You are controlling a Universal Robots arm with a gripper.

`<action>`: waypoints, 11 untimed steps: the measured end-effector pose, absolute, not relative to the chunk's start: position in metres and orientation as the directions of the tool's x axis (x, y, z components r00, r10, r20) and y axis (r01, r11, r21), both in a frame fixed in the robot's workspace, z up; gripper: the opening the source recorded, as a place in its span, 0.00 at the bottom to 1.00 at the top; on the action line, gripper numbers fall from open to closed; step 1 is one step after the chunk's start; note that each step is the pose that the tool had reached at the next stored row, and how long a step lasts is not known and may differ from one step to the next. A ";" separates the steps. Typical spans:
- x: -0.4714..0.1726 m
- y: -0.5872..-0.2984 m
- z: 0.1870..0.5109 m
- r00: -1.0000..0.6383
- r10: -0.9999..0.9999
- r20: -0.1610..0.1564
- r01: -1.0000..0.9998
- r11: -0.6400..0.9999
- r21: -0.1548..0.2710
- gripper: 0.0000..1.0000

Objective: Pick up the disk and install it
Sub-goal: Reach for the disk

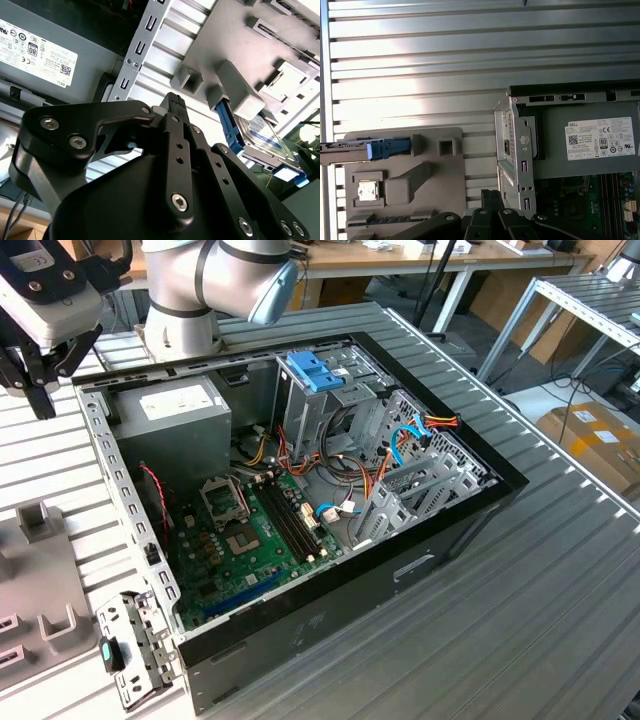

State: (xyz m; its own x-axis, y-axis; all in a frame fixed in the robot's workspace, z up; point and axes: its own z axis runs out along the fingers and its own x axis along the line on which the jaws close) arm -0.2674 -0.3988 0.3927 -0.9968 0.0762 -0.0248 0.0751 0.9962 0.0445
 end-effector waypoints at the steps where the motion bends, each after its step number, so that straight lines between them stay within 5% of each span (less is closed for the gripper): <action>1: -0.268 -0.399 0.393 -0.997 0.076 -0.025 0.075 0.996 0.045 0.11; 11: -0.272 -0.399 0.393 -0.997 0.076 -0.025 0.075 0.996 0.045 0.11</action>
